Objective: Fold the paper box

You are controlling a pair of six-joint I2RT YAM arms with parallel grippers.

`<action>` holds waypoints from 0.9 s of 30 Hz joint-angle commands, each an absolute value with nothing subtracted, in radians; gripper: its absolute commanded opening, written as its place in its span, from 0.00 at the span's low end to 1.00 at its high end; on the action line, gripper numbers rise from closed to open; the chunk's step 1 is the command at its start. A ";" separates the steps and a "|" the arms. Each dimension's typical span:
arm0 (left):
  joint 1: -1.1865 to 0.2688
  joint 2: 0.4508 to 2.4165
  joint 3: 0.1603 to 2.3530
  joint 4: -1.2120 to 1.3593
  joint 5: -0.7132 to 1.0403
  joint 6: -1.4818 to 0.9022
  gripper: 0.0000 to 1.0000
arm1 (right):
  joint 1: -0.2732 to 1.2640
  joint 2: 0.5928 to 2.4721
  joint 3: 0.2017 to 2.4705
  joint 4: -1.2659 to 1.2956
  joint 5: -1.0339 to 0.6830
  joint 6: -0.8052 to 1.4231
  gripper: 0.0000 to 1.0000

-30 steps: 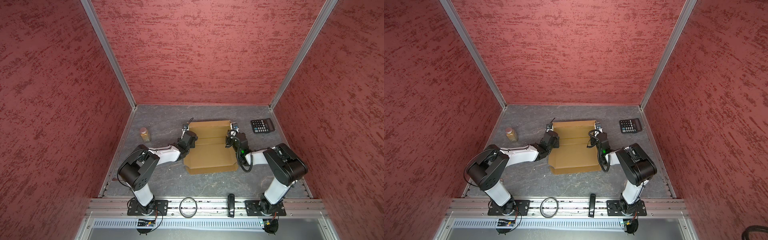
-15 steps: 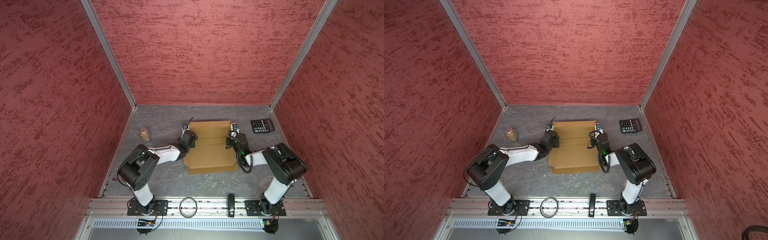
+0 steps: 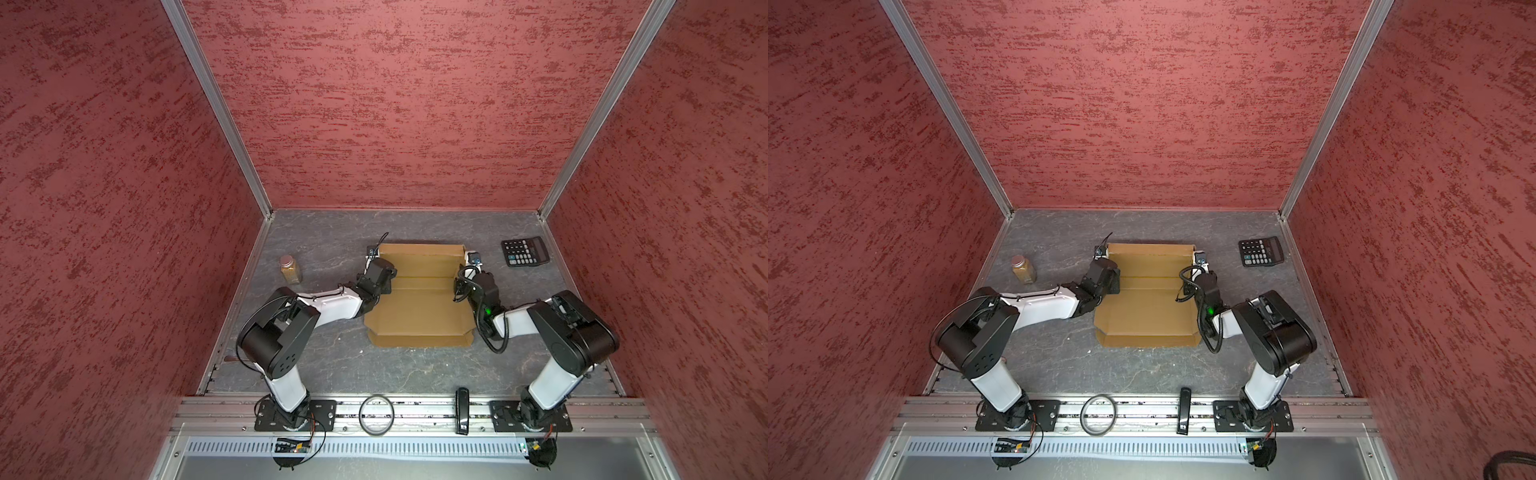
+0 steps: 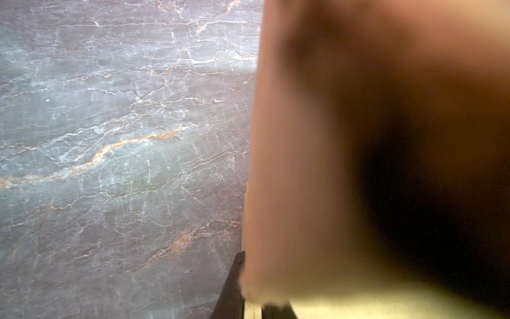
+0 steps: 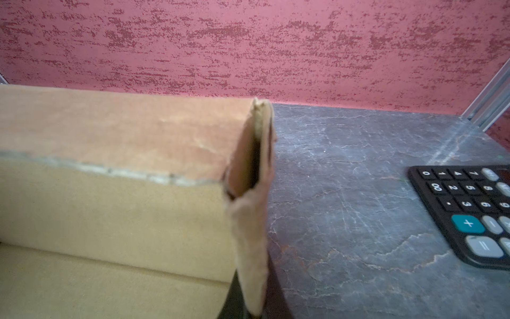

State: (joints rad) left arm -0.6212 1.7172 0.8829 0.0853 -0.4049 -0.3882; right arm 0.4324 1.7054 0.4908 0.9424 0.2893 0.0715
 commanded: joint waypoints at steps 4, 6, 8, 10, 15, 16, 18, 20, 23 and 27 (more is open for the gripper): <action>-0.603 1.743 0.895 0.024 -0.408 -0.379 0.15 | 0.475 1.673 0.445 0.903 0.324 0.104 0.00; -0.601 1.745 0.897 0.023 -0.411 -0.373 0.13 | 0.482 1.670 0.438 0.907 0.327 0.106 0.00; -0.600 1.753 0.907 0.014 -0.418 -0.374 0.12 | 0.488 1.664 0.437 0.902 0.334 0.104 0.00; -0.599 1.764 0.923 -0.007 -0.427 -0.380 0.09 | 0.495 1.655 0.437 0.895 0.334 0.104 0.00; -0.604 1.789 0.957 -0.048 -0.439 -0.396 0.06 | 0.514 1.643 0.444 0.880 0.336 0.106 0.00; -0.606 1.793 0.961 -0.052 -0.445 -0.399 0.06 | 0.516 1.641 0.446 0.876 0.339 0.105 0.00; -0.609 1.798 0.972 -0.066 -0.461 -0.403 0.03 | 0.523 1.641 0.447 0.873 0.344 0.103 0.00; -0.611 1.804 0.981 -0.079 -0.475 -0.410 0.00 | 0.529 1.643 0.447 0.873 0.348 0.103 0.00; -0.615 1.810 0.990 -0.095 -0.499 -0.420 0.00 | 0.537 1.642 0.443 0.874 0.353 0.104 0.00; -0.620 1.819 1.005 -0.123 -0.536 -0.438 0.00 | 0.549 1.635 0.441 0.873 0.358 0.113 0.00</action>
